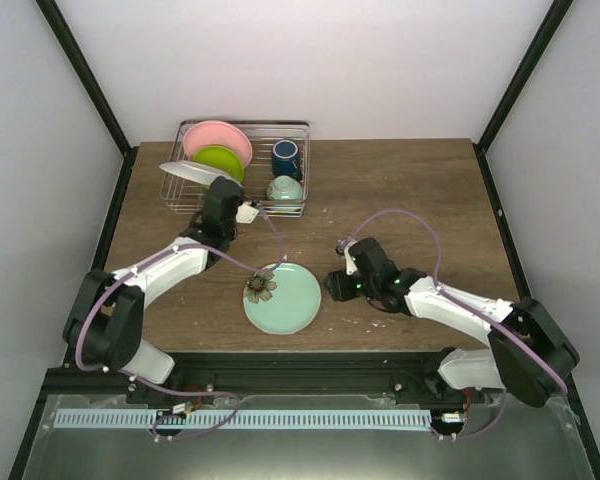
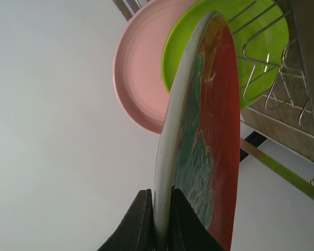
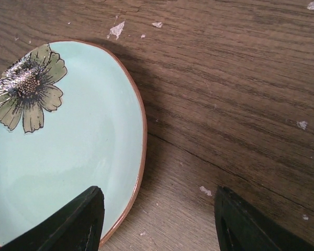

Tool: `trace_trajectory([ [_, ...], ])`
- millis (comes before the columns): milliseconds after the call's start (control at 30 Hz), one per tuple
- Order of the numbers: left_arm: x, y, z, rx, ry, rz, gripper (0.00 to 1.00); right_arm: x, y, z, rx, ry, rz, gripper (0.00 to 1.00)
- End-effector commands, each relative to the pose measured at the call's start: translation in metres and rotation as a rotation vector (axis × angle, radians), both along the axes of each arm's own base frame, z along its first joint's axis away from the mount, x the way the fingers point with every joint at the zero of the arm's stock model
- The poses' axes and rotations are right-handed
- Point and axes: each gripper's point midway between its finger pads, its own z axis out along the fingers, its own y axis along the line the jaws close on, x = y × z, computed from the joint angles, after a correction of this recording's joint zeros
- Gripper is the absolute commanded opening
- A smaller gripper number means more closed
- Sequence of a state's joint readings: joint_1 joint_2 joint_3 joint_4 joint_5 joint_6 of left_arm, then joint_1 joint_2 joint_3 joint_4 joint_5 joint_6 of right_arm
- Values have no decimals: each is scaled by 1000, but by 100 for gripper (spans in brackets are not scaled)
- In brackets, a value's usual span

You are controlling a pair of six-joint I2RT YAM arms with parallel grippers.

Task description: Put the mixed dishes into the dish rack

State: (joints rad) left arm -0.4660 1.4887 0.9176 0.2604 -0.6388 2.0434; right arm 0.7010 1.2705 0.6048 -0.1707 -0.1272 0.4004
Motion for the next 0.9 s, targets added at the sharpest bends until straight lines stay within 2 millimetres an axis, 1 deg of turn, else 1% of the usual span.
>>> trace_trajectory([
  [0,14,-2,55,-77,-201,10,0,7,1,2,2,-18,5,59],
  [133,19,-2,49,-87,-190,17,0,8,1,-2,-5,-8,8,59],
  [233,22,1,44,-100,-177,33,0,9,3,-3,-6,-6,13,59],
  [467,20,8,30,-107,-139,70,0,11,5,-5,-9,0,20,59],
  [533,19,10,32,-101,-143,78,0,11,6,-6,-8,2,21,59],
  [700,18,10,45,-89,-167,74,0,10,7,-7,-1,8,27,59],
  [867,22,12,66,-109,-206,95,0,10,7,-7,-1,8,27,59],
])
